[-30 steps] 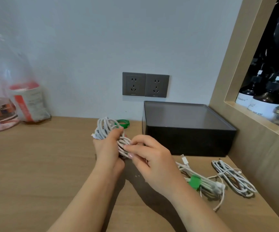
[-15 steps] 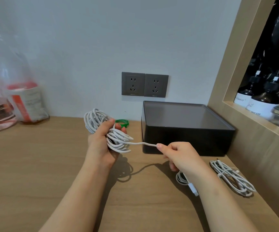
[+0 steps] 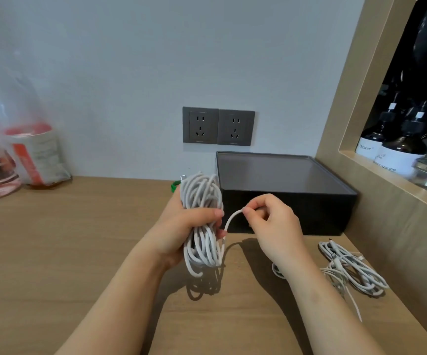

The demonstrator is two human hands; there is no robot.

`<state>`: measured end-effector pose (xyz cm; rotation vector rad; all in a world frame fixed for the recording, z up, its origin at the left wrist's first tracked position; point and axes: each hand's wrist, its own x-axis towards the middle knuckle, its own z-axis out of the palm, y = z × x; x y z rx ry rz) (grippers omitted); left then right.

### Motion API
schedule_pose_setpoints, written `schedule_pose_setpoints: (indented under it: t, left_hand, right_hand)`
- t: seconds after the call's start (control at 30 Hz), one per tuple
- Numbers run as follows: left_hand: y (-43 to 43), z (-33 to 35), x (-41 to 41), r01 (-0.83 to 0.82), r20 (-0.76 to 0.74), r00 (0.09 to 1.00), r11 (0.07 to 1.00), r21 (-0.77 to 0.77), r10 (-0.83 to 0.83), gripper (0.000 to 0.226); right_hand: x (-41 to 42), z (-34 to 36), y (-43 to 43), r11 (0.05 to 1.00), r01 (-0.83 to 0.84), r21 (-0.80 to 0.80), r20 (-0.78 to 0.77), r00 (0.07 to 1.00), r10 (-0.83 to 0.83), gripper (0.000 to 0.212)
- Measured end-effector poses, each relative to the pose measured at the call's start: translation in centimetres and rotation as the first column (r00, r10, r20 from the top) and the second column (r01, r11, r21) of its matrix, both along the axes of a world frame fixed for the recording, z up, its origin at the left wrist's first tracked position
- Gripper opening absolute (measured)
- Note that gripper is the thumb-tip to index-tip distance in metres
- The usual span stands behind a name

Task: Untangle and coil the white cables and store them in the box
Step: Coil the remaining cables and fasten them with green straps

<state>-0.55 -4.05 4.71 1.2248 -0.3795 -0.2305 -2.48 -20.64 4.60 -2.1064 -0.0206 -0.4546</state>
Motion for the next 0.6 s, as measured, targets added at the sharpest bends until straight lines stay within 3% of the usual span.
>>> schedule_pose_setpoints:
  t: [0.1, 0.23, 0.43, 0.6]
  left_hand:
    - [-0.5, 0.0, -0.4, -0.021, -0.032, 0.999, 0.998, 0.064, 0.023, 0.048]
    - [-0.9, -0.1, -0.5, -0.185, 0.051, 0.982, 0.969, 0.166, 0.179, 0.051]
    - [-1.2, -0.2, -0.8, -0.116, 0.018, 0.993, 0.978, 0.174, 0.114, 0.061]
    - [-1.2, 0.0, -0.8, -0.123, 0.070, 0.992, 0.957, 0.262, 0.108, 0.055]
  right_hand:
    - [-0.1, 0.0, 0.5, 0.998, -0.019, 0.064, 0.040, 0.999, 0.016, 0.014]
    - [-0.3, 0.3, 0.7, 0.993, -0.081, 0.091, 0.051, 0.996, 0.077, 0.014]
    - [-0.7, 0.6, 0.9, 0.984, -0.133, 0.115, 0.005, 0.991, 0.134, 0.015]
    - [-0.8, 0.8, 1.0, 0.977, -0.127, 0.174, -0.017, 0.991, 0.132, 0.013]
